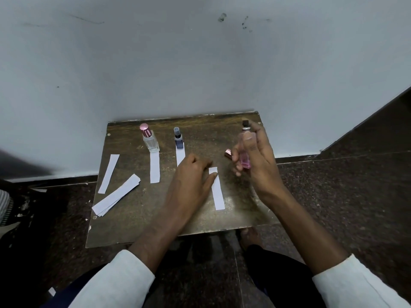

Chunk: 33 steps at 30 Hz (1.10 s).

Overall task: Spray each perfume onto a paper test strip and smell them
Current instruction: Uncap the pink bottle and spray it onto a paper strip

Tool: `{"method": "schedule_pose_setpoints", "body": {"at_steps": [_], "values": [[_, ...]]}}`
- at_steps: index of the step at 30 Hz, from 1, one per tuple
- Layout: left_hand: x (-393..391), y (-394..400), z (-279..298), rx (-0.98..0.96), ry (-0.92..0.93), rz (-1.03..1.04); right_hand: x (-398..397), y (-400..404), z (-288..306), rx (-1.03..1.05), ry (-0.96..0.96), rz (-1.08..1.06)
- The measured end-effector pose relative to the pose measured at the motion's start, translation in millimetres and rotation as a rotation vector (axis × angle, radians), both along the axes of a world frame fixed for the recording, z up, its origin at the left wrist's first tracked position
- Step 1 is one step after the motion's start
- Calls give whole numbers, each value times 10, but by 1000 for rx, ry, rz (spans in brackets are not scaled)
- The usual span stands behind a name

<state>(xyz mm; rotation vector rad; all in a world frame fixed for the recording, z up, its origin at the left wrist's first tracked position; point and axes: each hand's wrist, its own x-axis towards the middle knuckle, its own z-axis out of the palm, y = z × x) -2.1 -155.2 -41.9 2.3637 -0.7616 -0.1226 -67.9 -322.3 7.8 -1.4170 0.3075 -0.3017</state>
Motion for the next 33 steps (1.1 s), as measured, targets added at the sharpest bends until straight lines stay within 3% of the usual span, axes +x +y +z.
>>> {"method": "schedule_pose_setpoints", "body": {"at_steps": [4,8,18,24,28,33], "values": [[12,-43,19,15,-4,8,-39,-67,40,104,-68,88],[9,-18,47,-31,12,45,-58,-70,31,41,-76,83],[-266,479,356,-333,110,168,-603,130,109,-535,-70,-13],[-713,840,693,-457,109,272,-1086,632,390,-880,-181,-43],[-1047,1013,954,-538,62,295,-1496,1012,582,-920,-213,-21],[-1519,1297,1197,-552,32,307,-1915,1335,809,-838,-251,-209]]}}
